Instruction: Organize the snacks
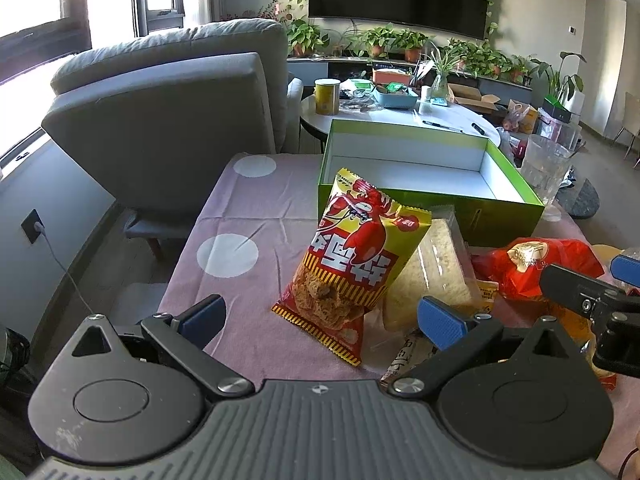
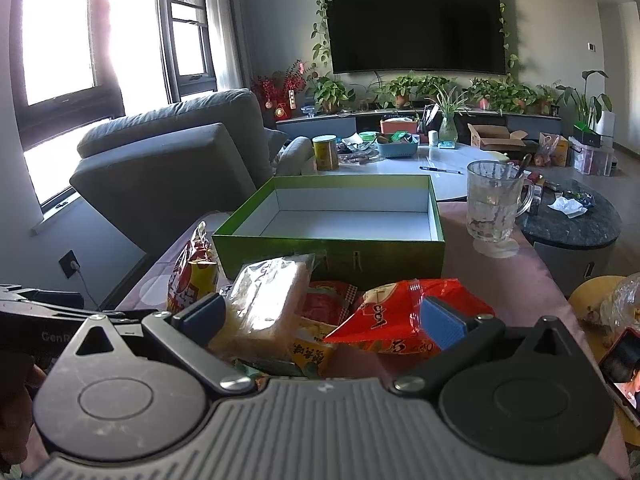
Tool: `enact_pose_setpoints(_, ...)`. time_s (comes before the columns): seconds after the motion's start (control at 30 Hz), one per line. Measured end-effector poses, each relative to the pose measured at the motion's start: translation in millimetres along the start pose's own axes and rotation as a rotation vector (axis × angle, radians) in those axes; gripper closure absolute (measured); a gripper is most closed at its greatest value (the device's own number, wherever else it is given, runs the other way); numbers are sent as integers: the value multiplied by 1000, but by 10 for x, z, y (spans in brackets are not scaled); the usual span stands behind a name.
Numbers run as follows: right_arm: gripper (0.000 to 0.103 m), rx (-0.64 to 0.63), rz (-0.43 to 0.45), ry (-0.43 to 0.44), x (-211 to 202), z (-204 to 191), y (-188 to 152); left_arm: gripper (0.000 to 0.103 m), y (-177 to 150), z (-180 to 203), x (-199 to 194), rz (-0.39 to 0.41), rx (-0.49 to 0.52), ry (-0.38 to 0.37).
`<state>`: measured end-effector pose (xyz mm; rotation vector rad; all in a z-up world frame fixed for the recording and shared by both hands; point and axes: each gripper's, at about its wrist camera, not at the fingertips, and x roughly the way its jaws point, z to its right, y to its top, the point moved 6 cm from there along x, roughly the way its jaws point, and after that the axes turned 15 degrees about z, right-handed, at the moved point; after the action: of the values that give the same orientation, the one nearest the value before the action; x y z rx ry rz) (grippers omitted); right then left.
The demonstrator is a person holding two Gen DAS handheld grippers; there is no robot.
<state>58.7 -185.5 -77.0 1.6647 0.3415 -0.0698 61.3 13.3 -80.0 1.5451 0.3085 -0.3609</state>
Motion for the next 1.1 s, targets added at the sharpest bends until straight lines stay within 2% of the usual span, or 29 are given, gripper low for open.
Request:
enact_pose_setpoints(0.57, 37, -5, -17, 4, 24, -42, 24, 0, -19, -89, 49, -10, -5, 20)
enact_pose_setpoints(0.73, 37, -39, 39, 22, 55, -115, 119, 0, -18, -243, 98, -17, -48, 44)
enact_pose_setpoints(1.1, 37, -27, 46, 46, 194, -198, 163, 0, -26, -285, 162, -23, -50, 42)
